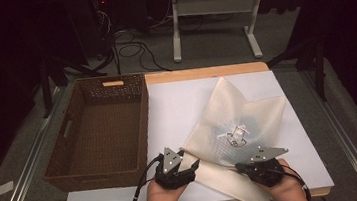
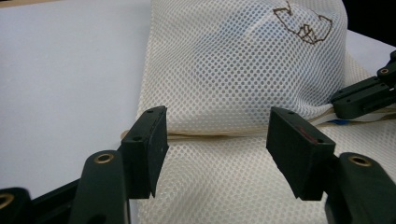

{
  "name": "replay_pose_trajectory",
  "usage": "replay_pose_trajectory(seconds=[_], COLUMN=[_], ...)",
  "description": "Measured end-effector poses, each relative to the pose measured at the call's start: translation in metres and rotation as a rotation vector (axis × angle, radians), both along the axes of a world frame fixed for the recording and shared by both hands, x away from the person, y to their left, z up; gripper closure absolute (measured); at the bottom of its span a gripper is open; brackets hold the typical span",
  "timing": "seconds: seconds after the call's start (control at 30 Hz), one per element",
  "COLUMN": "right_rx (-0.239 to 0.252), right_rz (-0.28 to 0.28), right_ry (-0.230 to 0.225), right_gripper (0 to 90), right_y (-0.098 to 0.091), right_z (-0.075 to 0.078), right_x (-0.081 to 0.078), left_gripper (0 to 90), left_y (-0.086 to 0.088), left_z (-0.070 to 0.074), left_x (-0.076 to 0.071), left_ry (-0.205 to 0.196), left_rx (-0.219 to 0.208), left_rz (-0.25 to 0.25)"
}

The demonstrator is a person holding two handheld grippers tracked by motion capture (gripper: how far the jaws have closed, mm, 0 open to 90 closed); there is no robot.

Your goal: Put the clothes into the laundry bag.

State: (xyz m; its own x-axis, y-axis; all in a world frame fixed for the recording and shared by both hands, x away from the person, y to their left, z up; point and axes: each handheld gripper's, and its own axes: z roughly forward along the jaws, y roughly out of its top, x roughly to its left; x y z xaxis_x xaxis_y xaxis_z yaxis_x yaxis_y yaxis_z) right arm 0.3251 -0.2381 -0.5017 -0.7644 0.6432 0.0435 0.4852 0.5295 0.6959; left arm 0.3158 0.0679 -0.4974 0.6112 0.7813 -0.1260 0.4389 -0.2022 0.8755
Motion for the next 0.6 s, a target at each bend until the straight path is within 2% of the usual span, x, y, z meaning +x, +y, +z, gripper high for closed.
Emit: replay_pose_trajectory(seconds=[0.07,0.17,0.23,0.37,0.6], right_rx=[-0.011,-0.017,-0.016,-0.02,-0.015], right_rz=[-0.002,0.0,0.0,0.001,0.002], right_ry=[-0.002,-0.001,0.001,-0.005,-0.004], right_gripper=[89.2,89.2,89.2,89.2,89.2], right_y=[0.0,-0.001,-0.001,-0.002,-0.002], right_z=[-0.001,-0.002,-0.002,-0.002,-0.002], right_x=[0.0,0.001,0.002,0.002,0.002], left_gripper=[38.9,39.2,39.2,39.2,39.2], left_y=[0.0,0.0,0.001,0.002,0.0], left_z=[-0.002,-0.007,-0.01,-0.014,-0.02], left_x=[0.001,0.005,0.008,0.013,0.017], left_ry=[0.007,0.043,0.066,0.097,0.153], left_rx=[0.023,0.082,0.104,0.121,0.147], left_rz=[0.017,0.042,0.059,0.074,0.07])
